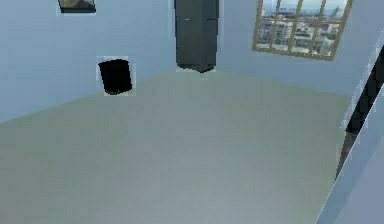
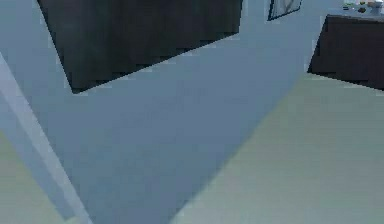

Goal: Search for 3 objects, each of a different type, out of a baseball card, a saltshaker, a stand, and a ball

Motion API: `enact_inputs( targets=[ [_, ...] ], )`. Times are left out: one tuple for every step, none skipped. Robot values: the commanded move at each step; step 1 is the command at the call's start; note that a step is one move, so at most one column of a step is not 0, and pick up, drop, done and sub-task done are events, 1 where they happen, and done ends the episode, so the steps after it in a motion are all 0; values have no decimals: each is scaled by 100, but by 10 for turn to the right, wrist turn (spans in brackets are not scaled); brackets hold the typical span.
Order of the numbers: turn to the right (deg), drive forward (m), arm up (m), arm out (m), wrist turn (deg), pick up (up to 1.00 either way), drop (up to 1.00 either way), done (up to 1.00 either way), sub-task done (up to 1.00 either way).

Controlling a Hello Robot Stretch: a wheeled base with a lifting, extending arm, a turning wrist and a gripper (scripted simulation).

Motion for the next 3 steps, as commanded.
enact_inputs(
  targets=[
    [60, 0, 0, 0, 0, 0, 0, 0, 0],
    [0, 95, 0, 0, 0, 0, 0, 0, 0],
    [330, 0, 0, 0, 0, 0, 0, 0, 0]
  ],
)
